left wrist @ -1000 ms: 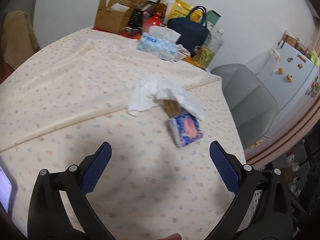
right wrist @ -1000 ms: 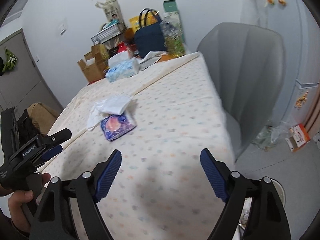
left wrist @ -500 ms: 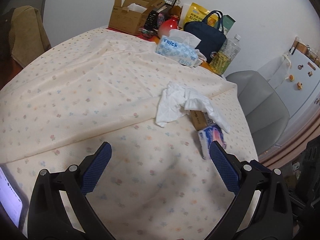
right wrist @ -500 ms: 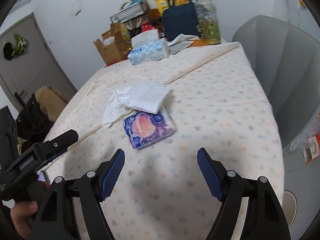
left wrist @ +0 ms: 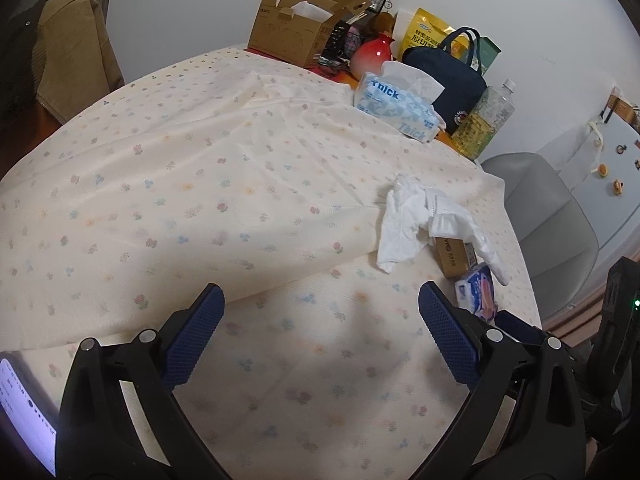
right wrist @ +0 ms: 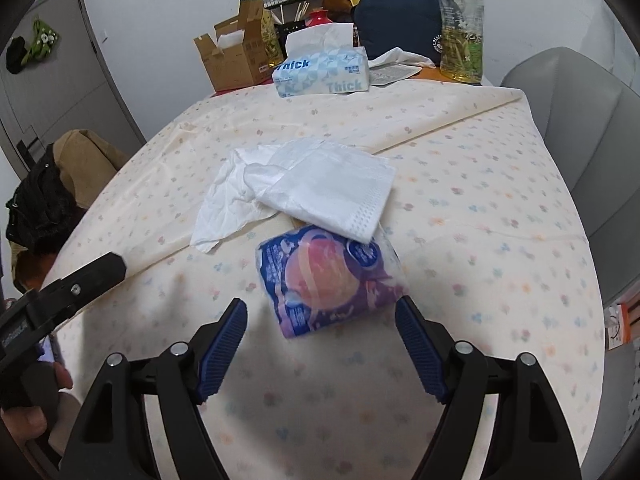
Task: Collect trash
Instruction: 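Grasp the blue-and-pink wrapper packet with the right gripper, then grasp the white paper with the left gripper while the right holds the wrapper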
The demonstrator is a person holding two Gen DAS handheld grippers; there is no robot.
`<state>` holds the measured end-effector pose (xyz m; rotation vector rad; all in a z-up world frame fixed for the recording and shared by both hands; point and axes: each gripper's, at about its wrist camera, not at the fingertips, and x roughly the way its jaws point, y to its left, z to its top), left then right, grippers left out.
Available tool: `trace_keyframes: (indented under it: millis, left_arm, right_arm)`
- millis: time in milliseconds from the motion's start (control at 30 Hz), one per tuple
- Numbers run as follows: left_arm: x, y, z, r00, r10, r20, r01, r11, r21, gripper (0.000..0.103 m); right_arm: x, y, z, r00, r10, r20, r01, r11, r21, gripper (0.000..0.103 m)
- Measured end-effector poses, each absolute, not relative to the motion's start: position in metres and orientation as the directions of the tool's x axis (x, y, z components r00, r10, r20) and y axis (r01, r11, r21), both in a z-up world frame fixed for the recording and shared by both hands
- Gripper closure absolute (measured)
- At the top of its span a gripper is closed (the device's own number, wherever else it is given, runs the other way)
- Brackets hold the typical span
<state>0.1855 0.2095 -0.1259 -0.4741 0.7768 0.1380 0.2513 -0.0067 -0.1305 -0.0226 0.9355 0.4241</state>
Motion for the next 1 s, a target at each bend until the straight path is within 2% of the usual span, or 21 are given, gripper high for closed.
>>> trace_keyframes:
  millis: [67, 100, 133, 200, 233, 267, 433, 700, 1000]
  left_arm:
    - [0.186, 0.211, -0.127, 0.709, -0.053, -0.703, -0.292, 0.886, -0.361, 0.006]
    - [0.187, 0.211, -0.127, 0.709, -0.054, -0.703, -0.292, 0.885, -0.362, 0.006]
    - [0.187, 0.211, -0.126, 0.709, -0.054, -0.703, -0.291, 0.886, -0.361, 0.007]
    - [0.188, 0.209, -0.124, 0.710, -0.054, -0.702, -0.287, 0.888, -0.359, 0.007]
    - [0.188, 0.207, -0.123, 0.712, -0.055, -0.700, -0.283, 0.890, -0.357, 0.007]
    - [0.188, 0.206, -0.123, 0.712, -0.055, -0.700, -0.280, 0.892, -0.355, 0.007]
    - [0.192, 0.198, -0.118, 0.712, -0.065, -0.699, -0.267, 0.896, -0.354, 0.010]
    - [0.200, 0.178, -0.101, 0.721, -0.073, -0.689, -0.221, 0.918, -0.329, 0.013]
    - [0.231, 0.134, -0.084, 0.709, -0.120, -0.695, -0.130, 0.946, -0.296, 0.013]
  right_arm:
    - [0.255, -0.003, -0.132, 0.521, 0.327, -0.788, -0.365, 0.921, 0.140, 0.023]
    - [0.256, -0.002, -0.133, 0.523, 0.319, -0.791, -0.364, 0.922, 0.131, 0.026]
    - [0.257, -0.002, -0.134, 0.520, 0.316, -0.794, -0.364, 0.922, 0.128, 0.041]
    - [0.257, -0.004, -0.133, 0.502, 0.334, -0.798, -0.371, 0.916, 0.150, 0.047]
    - [0.255, -0.006, -0.132, 0.496, 0.345, -0.797, -0.376, 0.913, 0.161, 0.062]
    - [0.254, -0.006, -0.130, 0.489, 0.351, -0.799, -0.382, 0.909, 0.166, 0.068]
    - [0.240, -0.017, -0.122, 0.480, 0.375, -0.793, -0.396, 0.899, 0.185, 0.084]
    - [0.213, -0.059, -0.108, 0.494, 0.422, -0.760, -0.370, 0.893, 0.255, 0.087]
    - [0.205, -0.118, -0.094, 0.561, 0.402, -0.724, -0.278, 0.915, 0.293, 0.087]
